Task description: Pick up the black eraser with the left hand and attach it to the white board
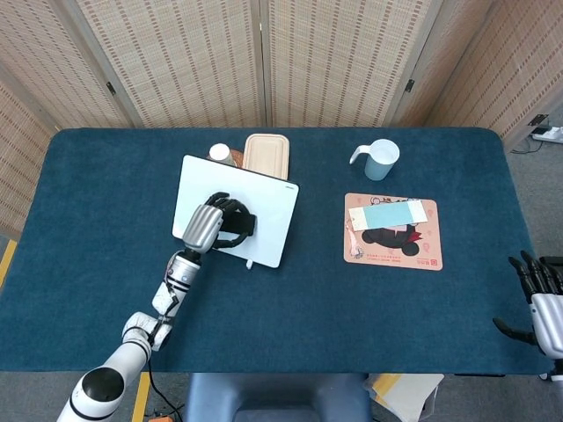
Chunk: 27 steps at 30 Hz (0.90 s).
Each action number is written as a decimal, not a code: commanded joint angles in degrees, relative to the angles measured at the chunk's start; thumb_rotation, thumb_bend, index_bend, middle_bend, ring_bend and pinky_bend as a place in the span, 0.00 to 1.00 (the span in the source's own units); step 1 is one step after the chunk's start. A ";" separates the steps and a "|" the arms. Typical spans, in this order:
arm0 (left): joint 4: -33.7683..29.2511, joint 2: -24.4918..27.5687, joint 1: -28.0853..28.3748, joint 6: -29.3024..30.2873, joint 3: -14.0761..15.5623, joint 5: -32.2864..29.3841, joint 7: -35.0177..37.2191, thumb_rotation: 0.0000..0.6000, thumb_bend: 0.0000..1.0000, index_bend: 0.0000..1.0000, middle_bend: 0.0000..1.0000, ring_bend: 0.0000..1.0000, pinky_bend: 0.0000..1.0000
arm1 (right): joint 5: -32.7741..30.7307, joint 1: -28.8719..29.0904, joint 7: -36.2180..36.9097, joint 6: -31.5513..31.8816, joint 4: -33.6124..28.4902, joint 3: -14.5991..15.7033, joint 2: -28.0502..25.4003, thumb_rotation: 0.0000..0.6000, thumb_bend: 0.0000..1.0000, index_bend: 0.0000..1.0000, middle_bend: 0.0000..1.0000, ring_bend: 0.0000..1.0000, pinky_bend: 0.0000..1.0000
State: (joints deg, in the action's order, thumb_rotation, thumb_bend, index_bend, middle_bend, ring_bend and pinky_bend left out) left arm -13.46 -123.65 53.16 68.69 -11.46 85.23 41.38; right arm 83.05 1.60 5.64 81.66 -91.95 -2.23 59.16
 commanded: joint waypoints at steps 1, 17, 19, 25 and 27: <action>0.27 -0.36 0.10 0.01 0.15 -0.26 0.36 1.00 0.33 0.43 0.49 0.39 0.22 | 0.05 -0.20 0.13 0.40 0.04 -0.04 0.00 1.00 0.20 0.00 0.00 0.00 0.00; 2.17 -1.84 0.27 -0.40 0.83 -1.56 2.04 1.00 0.33 0.40 0.46 0.31 0.18 | -0.40 -0.28 -0.09 0.49 0.04 -0.31 0.07 1.00 0.20 0.00 0.00 0.00 0.00; 2.26 -2.04 0.19 0.11 0.82 -1.69 1.84 1.00 0.33 0.39 0.45 0.29 0.17 | -0.30 -0.30 -0.13 0.56 0.01 -0.29 0.07 1.00 0.20 0.00 0.00 0.00 0.00; 2.34 -2.47 -0.03 0.94 1.02 -1.97 1.32 1.00 0.33 0.37 0.42 0.27 0.15 | 0.04 -0.49 -0.03 0.97 -0.02 -0.21 0.05 1.00 0.20 0.00 0.00 0.00 0.00; 2.37 -2.54 -0.05 1.33 1.11 -2.01 1.07 1.00 0.33 0.37 0.42 0.26 0.14 | 0.20 -0.57 0.01 1.16 0.00 -0.18 0.05 1.00 0.20 0.00 0.00 0.00 0.00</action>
State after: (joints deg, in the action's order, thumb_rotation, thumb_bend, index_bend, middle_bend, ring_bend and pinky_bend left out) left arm -11.10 -126.16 53.12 69.99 -10.38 83.24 42.49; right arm 83.25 1.04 5.65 82.82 -91.95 -2.41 59.21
